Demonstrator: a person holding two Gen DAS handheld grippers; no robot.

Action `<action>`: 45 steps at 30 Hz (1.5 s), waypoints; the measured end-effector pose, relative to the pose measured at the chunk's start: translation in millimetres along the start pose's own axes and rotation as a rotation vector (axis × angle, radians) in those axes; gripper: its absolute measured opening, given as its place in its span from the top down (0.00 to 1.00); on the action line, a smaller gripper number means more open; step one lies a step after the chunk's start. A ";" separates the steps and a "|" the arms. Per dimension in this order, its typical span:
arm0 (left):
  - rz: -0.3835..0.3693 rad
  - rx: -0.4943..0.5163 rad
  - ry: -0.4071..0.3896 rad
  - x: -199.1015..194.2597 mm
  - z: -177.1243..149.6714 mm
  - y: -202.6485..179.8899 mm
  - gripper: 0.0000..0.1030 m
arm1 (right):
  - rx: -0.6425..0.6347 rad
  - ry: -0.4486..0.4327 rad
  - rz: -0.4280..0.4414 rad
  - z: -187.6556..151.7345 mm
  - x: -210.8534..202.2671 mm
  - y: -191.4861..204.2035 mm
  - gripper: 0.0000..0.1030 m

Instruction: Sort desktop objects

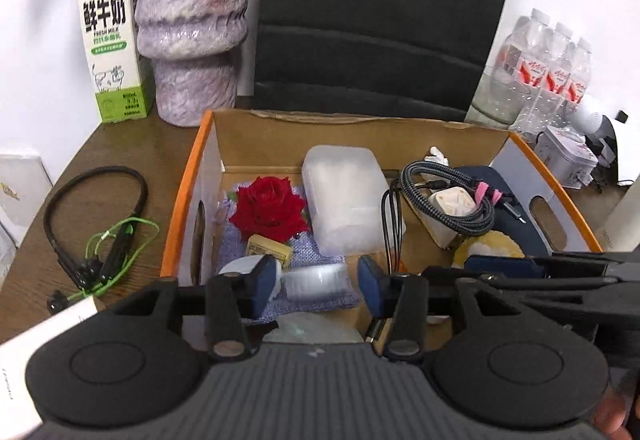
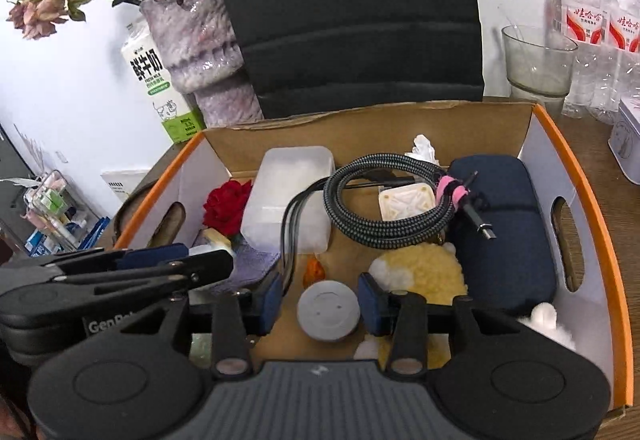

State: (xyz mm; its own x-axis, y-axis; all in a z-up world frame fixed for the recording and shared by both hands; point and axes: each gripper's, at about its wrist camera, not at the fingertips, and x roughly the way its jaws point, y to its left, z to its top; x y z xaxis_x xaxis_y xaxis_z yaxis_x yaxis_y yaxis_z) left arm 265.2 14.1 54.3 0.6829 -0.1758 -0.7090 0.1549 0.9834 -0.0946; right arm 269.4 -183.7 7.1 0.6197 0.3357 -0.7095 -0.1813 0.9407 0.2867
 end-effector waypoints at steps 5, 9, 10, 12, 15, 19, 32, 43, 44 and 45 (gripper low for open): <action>-0.007 0.018 -0.029 -23.1 6.3 -3.5 0.38 | -0.007 -0.045 -0.016 6.0 -21.8 3.0 0.53; -0.004 0.023 -0.050 -47.8 6.6 -9.2 0.35 | -0.031 -0.080 -0.033 8.9 -48.6 9.8 0.51; 0.001 0.027 -0.050 -53.4 5.6 -11.3 0.34 | -0.039 -0.089 -0.043 7.5 -56.0 12.0 0.50; 0.012 0.030 -0.057 -66.4 0.2 -14.4 0.31 | -0.054 -0.104 -0.063 3.0 -68.6 16.6 0.46; 0.022 -0.002 -0.068 -85.1 -19.4 -15.0 0.23 | -0.077 -0.122 -0.080 -9.7 -87.6 22.6 0.37; 0.000 -0.028 -0.040 -104.9 -58.2 -15.0 0.23 | -0.116 -0.149 -0.117 -44.4 -111.0 27.5 0.31; 0.007 0.036 -0.123 -173.5 -193.0 -45.3 0.18 | -0.189 -0.191 -0.208 -180.0 -164.1 38.7 0.30; 0.026 0.014 -0.146 -217.7 -270.5 -52.3 0.18 | -0.129 -0.206 -0.169 -262.2 -204.2 41.2 0.27; 0.028 0.010 -0.144 -220.3 -277.2 -53.1 0.18 | -0.122 -0.213 -0.162 -268.8 -206.6 42.3 0.26; 0.028 0.013 -0.143 -223.3 -284.0 -54.4 0.18 | -0.118 -0.218 -0.160 -276.1 -209.0 44.5 0.26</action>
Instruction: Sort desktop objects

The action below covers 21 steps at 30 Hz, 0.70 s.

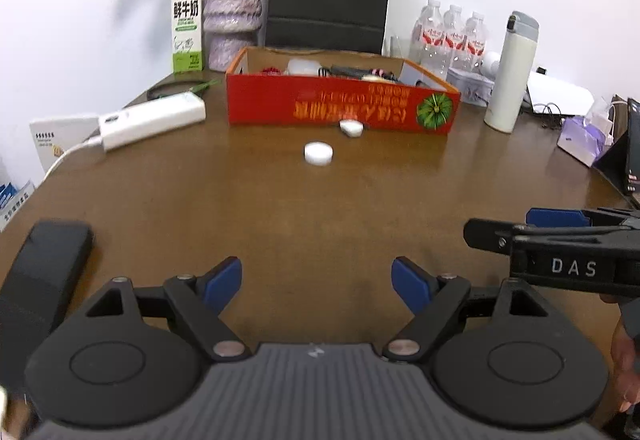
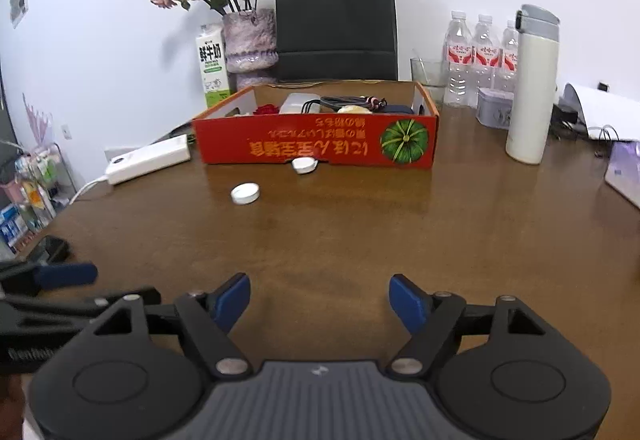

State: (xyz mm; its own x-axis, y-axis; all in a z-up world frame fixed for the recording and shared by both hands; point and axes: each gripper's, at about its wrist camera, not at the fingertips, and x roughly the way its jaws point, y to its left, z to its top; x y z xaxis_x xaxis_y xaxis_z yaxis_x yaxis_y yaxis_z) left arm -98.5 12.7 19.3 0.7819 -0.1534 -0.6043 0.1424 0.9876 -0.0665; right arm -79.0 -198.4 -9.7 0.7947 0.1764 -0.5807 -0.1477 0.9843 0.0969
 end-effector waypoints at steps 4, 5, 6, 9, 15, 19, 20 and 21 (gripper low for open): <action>0.009 0.024 -0.006 -10.5 -13.2 -4.0 0.18 | -0.039 -0.025 -0.015 -19.2 -14.9 8.9 0.21; 0.005 0.029 -0.004 -11.5 -13.9 -5.4 0.18 | -0.049 -0.029 -0.028 -22.7 -17.3 10.0 0.21; 0.005 0.030 -0.008 -13.0 -13.8 -6.2 0.19 | -0.056 -0.028 -0.040 -26.4 -19.4 11.0 0.21; 0.009 0.039 -0.017 -15.1 -12.9 -11.1 0.18 | -0.053 -0.037 -0.043 -29.8 -25.1 8.5 0.21; 0.000 0.050 0.002 -7.7 -14.2 -19.4 0.18 | -0.030 -0.071 -0.041 -24.6 -30.1 -3.9 0.20; -0.001 0.043 0.009 1.8 -9.1 -15.7 0.18 | -0.022 -0.056 -0.046 -21.9 -20.9 -9.7 0.20; -0.002 0.036 0.011 5.7 -5.9 -13.5 0.18 | -0.020 -0.053 -0.049 -20.2 -17.6 -10.9 0.20; -0.006 0.028 0.018 9.6 -3.0 -11.7 0.18 | -0.017 -0.051 -0.049 -18.3 -14.6 -12.1 0.20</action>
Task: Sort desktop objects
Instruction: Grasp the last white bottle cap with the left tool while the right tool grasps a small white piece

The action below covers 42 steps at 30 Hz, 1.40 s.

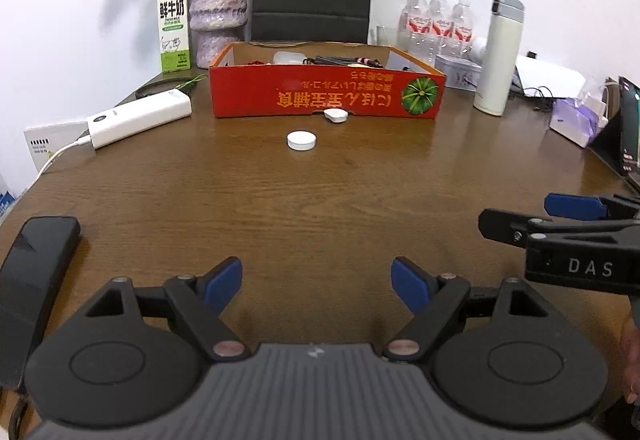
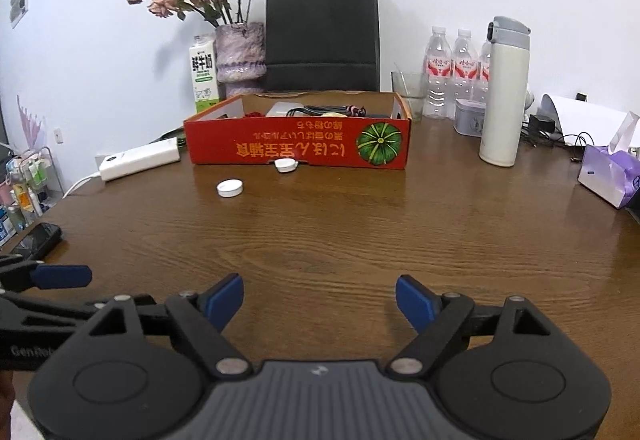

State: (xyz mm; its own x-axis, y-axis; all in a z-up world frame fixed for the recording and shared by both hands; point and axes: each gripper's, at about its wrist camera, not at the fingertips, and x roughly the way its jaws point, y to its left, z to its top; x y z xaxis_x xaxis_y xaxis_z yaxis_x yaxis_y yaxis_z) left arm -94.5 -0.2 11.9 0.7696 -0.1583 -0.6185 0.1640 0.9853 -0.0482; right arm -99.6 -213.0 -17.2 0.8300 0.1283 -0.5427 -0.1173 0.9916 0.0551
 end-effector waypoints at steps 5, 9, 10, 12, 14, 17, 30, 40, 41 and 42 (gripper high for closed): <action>-0.012 0.006 -0.005 24.1 23.3 2.6 0.19 | 0.002 0.006 -0.008 20.3 24.0 -5.0 0.20; -0.011 0.024 0.002 57.2 51.4 7.3 0.20 | -0.002 0.034 0.043 49.3 55.7 -8.9 0.23; -0.018 0.022 0.010 65.7 58.1 9.7 0.21 | 0.011 0.049 0.083 58.3 66.8 -11.0 0.25; -0.026 0.022 0.015 83.1 70.7 13.6 0.23 | 0.056 0.084 0.146 77.2 92.2 -14.6 0.32; -0.020 0.026 0.019 99.3 81.5 17.5 0.27 | 0.061 0.097 0.173 92.8 114.7 -12.8 0.34; -0.011 0.012 0.028 123.0 94.0 25.2 0.38 | 0.028 0.111 0.184 110.6 149.3 -2.4 0.35; -0.040 0.020 0.001 153.2 100.5 26.9 0.71 | -0.033 0.163 0.148 126.0 234.9 31.7 0.74; -0.020 0.008 -0.002 116.7 81.5 18.9 0.72 | -0.048 0.148 0.127 111.6 192.0 24.9 0.75; -0.023 0.006 -0.002 110.4 78.5 17.2 0.72 | -0.049 0.136 0.121 108.1 181.2 22.6 0.75; -0.022 0.009 -0.006 103.0 75.3 15.0 0.72 | -0.045 0.123 0.119 103.2 167.7 19.6 0.75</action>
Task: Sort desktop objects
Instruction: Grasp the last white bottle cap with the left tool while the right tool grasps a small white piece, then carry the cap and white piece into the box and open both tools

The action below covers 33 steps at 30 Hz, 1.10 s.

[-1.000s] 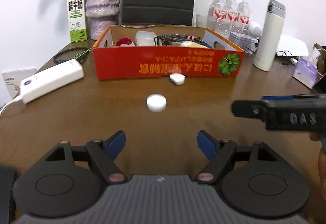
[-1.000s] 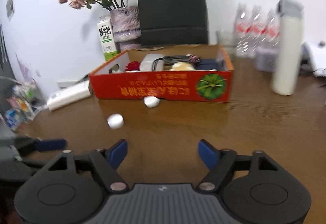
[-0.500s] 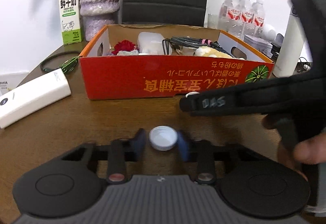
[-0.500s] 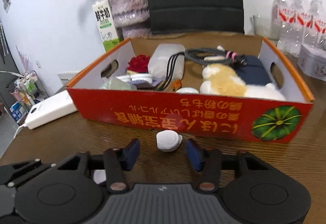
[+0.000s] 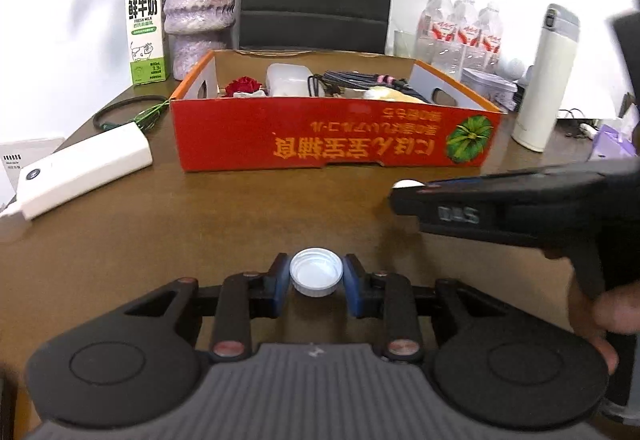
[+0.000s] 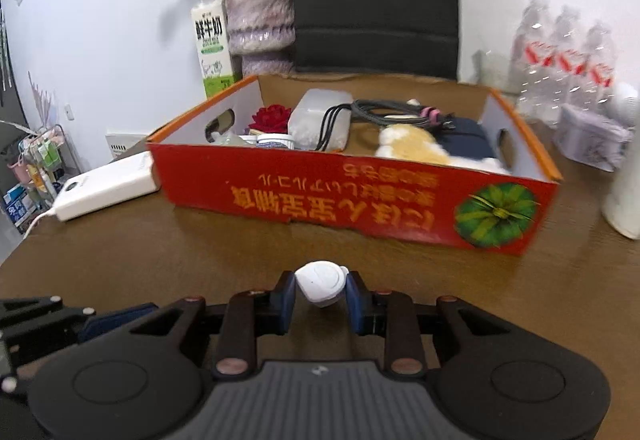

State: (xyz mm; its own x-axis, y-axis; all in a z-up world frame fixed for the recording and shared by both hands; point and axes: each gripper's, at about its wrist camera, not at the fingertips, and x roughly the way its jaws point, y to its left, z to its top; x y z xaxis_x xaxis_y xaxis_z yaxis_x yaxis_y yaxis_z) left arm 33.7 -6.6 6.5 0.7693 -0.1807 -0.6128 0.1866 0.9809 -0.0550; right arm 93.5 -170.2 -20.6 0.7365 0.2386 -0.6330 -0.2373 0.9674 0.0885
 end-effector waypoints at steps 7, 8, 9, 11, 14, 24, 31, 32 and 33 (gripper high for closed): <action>-0.002 -0.003 -0.032 -52.9 -16.4 -16.0 0.72 | 0.039 -0.027 0.011 -46.8 -70.6 -10.8 0.75; -0.006 -0.005 -0.033 -59.2 -18.5 -19.4 0.72 | 0.037 -0.032 0.009 -52.8 -79.6 -11.4 0.75; -0.009 -0.007 -0.036 -66.2 -21.5 -23.0 0.72 | 0.030 -0.036 0.006 -59.5 -89.9 -11.7 0.75; -0.015 0.004 -0.033 -75.0 -26.0 -29.5 0.72 | 0.013 -0.043 0.004 -68.8 -105.0 -9.9 0.75; -0.003 0.014 -0.037 -86.9 -32.4 -37.5 0.72 | -0.012 -0.067 -0.002 -80.0 -129.8 -9.6 0.75; 0.005 0.037 -0.060 -112.6 -35.2 -48.3 0.72 | 0.044 -0.135 0.021 -103.2 -182.3 -20.9 0.75; 0.002 0.040 -0.081 -113.9 -29.7 -50.3 0.72 | 0.063 -0.149 -0.005 -103.2 -186.0 -31.0 0.75; 0.002 0.038 -0.087 -114.6 -28.6 -49.7 0.72 | 0.064 -0.152 -0.007 -102.1 -185.9 -31.2 0.75; 0.002 0.038 -0.091 -115.2 -27.1 -49.4 0.72 | 0.064 -0.156 -0.007 -100.4 -185.8 -31.5 0.75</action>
State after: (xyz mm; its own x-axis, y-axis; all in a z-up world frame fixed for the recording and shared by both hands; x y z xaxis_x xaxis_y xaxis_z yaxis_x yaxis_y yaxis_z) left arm -80.7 -32.3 58.5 0.8218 -0.1861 -0.5385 0.2065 0.9782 -0.0230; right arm -99.4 -253.6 17.0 0.8284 0.2371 -0.5074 -0.1947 0.9714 0.1360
